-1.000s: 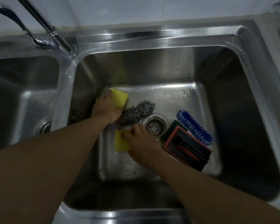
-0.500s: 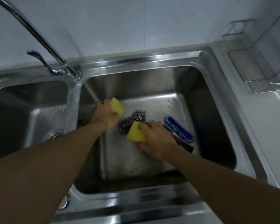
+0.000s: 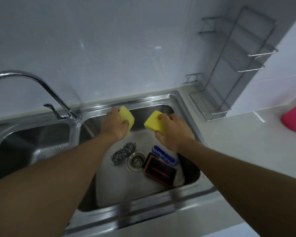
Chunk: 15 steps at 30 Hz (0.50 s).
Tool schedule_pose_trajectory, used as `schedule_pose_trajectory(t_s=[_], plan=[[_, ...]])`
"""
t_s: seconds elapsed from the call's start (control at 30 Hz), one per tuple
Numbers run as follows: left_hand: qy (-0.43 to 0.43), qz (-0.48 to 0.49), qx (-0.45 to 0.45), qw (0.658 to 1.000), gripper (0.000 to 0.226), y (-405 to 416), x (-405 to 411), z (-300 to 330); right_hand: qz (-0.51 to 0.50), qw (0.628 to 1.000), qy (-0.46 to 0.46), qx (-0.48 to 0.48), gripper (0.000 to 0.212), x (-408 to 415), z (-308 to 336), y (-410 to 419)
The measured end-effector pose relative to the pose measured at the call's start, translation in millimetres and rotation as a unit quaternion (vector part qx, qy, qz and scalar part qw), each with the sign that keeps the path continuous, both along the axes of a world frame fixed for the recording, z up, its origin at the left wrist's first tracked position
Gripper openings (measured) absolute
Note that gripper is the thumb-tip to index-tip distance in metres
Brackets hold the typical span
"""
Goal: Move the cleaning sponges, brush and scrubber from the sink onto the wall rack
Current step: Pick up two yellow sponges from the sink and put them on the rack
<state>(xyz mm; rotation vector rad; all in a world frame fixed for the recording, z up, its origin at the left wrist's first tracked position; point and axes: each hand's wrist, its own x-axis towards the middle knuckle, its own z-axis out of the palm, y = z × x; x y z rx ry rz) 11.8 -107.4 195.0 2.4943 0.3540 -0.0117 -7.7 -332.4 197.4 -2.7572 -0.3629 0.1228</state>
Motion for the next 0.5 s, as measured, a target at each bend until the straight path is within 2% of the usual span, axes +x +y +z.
schedule_pose_trajectory(t_s=[0.27, 0.5], plan=[[-0.061, -0.007, -0.055, 0.997, 0.053, -56.3, 32.6, 87.5, -0.069, 0.992, -0.104, 0.017, 0.058, 40.9, 99.7, -53.3], [-0.101, -0.013, -0.068, 0.992, 0.049, -90.1, 72.5, 146.4, -0.095, 0.973, -0.199, 0.065, 0.057, 94.3, 167.8, -92.9]])
